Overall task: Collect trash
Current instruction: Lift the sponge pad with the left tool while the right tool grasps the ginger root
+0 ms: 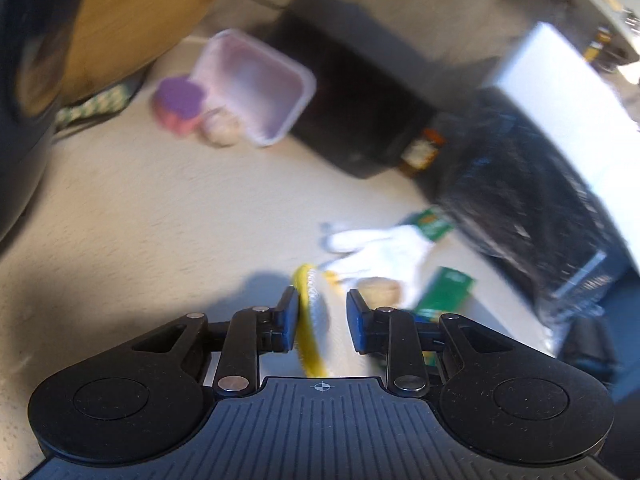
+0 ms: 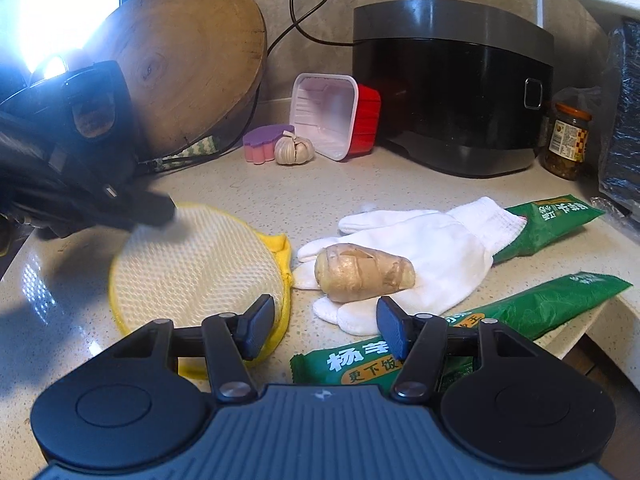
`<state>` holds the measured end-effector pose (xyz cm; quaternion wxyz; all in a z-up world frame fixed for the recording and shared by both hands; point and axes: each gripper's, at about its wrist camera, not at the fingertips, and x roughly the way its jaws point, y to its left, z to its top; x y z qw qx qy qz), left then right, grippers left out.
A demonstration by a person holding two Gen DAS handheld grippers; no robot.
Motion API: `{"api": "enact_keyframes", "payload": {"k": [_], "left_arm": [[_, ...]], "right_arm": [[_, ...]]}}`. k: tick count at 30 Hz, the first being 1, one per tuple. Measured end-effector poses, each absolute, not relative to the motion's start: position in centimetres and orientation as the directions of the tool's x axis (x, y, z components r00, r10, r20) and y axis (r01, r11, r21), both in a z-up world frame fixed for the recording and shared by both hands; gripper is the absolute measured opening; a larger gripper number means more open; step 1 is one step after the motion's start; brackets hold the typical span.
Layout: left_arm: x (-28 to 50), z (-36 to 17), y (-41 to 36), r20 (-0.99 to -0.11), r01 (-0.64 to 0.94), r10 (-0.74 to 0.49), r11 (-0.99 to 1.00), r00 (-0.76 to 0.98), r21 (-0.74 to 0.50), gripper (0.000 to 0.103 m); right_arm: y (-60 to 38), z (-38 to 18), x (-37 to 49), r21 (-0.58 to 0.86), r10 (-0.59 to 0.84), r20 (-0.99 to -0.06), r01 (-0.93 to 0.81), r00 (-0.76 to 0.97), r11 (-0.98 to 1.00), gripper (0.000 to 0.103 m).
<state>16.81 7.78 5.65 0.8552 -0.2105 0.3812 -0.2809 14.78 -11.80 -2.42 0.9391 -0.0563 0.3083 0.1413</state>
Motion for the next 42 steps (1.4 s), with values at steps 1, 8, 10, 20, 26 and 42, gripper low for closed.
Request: {"api": "enact_keyframes", "payload": {"k": [1,8,10,20,26,42], "left_arm": [[16.4,6.2,7.3,-0.525,0.346,-0.654,0.745,0.544,-0.570,0.029],[16.0,5.4,4.5,-0.572,0.352,-0.655,0.752,0.494,-0.557,0.029],[16.3,4.6,4.1,-0.597,0.332,-0.629,0.774,0.498,-0.539,0.029],[13.8,5.2,4.7,-0.594,0.365,-0.546,0.837,0.591,-0.407,0.020],[10.9,6.7,5.8,-0.544,0.363,-0.435,0.900,0.717,-0.241,0.019],[9.4,6.3,5.5,-0.575,0.298,-0.279,0.952,0.769,-0.063,0.019]], "right_arm": [[-11.9,-2.4,14.7,-0.016,0.233,-0.592,-0.301,0.772,0.954,0.056],[-12.3,-2.7,14.2,-0.004,0.242,-0.574,-0.299,0.782,0.954,0.056],[-12.3,-2.8,14.2,-0.002,0.242,-0.572,-0.297,0.783,0.955,0.056],[-13.7,-0.7,12.6,-0.003,0.265,-0.493,-0.306,0.829,0.952,0.064],[-15.5,0.4,12.7,-0.059,0.197,-0.474,-0.254,0.858,0.965,0.073],[-11.4,-2.1,19.2,-0.084,0.131,-0.630,-0.235,0.765,0.968,0.061]]}}
